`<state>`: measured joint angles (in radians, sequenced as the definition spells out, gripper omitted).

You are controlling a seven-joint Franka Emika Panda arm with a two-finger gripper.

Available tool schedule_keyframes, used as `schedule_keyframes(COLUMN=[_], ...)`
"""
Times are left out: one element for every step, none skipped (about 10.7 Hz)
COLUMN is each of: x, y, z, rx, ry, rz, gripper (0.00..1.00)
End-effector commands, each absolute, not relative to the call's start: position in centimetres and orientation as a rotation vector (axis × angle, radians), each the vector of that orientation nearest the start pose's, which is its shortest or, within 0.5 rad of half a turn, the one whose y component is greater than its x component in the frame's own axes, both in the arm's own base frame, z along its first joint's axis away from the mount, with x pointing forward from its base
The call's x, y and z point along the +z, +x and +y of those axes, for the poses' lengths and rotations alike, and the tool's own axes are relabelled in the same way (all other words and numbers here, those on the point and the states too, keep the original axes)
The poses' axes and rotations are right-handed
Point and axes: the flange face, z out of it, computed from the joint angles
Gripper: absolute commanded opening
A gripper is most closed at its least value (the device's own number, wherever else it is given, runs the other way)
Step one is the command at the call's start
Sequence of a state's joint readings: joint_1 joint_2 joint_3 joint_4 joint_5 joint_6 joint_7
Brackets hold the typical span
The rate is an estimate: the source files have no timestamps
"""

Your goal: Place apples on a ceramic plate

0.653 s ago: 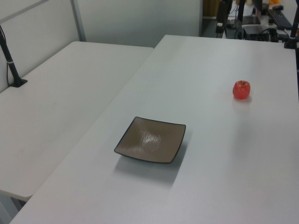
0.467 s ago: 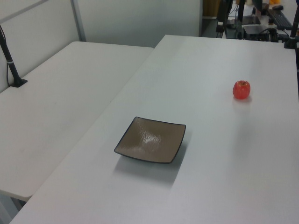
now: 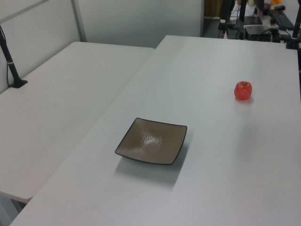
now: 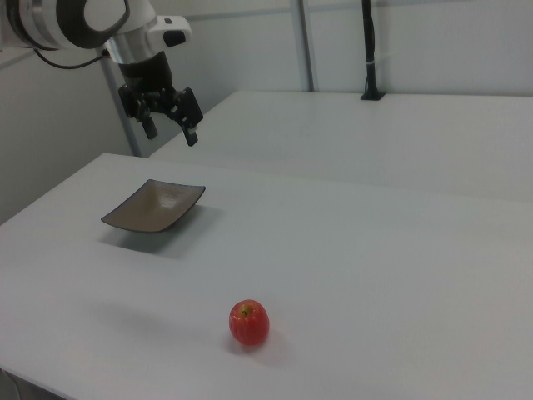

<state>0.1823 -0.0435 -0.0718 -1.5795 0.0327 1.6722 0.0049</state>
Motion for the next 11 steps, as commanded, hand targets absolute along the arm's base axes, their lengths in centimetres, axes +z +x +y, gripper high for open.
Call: schedule_keyframes(x=[65.7,65.8,66.0,65.7,65.0,64.9,64.4,63.7,62.4,61.3,60.1], y=[53.9,53.8,53.3,52.2,51.3,50.3,49.9,49.4,48.7,48.5,48.3], z=[6.3,6.1,5.9,5.7,5.4,4.0,2.8,1.5,0.4,-0.9,-1.9], rx=[-0.226,-0.229,-0.232,-0.209,-0.175,-0.164,-0.137,-0.109,-0.070,-0.038,-0.006], ry=[-3.061,-3.059,-3.058,-3.054,-3.043,-3.029,-3.023,-3.019,-3.015,-3.012,-3.004], rz=[-0.193,-0.194,-0.203,-0.301,-0.461,-0.565,-0.604,-0.625,-0.622,-0.613,-0.627], gripper=[1.00,1.00,1.00,1.00,1.00,1.00,1.00,1.00,1.00,1.00,1.00])
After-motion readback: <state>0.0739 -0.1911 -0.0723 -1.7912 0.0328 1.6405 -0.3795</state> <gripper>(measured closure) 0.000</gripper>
